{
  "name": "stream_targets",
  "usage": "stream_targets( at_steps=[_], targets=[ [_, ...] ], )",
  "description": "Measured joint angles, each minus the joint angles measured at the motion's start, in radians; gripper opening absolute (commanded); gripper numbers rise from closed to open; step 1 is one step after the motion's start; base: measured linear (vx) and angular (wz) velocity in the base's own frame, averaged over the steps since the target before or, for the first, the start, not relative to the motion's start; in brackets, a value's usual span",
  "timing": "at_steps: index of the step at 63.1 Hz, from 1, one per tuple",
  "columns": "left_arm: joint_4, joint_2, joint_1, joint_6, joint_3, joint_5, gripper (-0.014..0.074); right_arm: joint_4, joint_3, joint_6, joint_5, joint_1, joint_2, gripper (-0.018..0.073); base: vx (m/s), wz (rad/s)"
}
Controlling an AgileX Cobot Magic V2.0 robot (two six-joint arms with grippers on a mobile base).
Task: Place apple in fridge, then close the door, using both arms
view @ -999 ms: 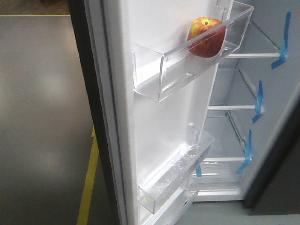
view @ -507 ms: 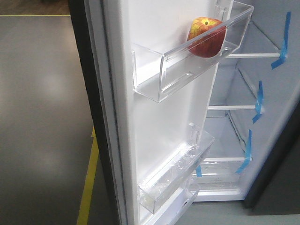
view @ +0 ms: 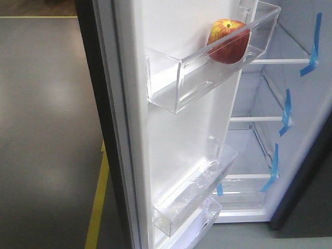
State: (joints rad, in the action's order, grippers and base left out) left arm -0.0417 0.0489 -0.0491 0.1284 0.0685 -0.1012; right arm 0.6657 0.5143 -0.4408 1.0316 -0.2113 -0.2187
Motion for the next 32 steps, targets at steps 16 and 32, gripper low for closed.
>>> stream_targets(
  at_steps=[16,32],
  targets=[
    [0.000,0.304,0.000,-0.083,0.300,0.231,-0.0006,0.000,0.000,0.000,0.000,0.000,0.000,0.0516,0.00,0.00],
    [0.000,0.654,0.000,-0.183,0.596,0.517,-0.0006,0.000,0.000,0.000,0.000,0.000,0.000,0.0516,0.00,0.00]
  ],
)
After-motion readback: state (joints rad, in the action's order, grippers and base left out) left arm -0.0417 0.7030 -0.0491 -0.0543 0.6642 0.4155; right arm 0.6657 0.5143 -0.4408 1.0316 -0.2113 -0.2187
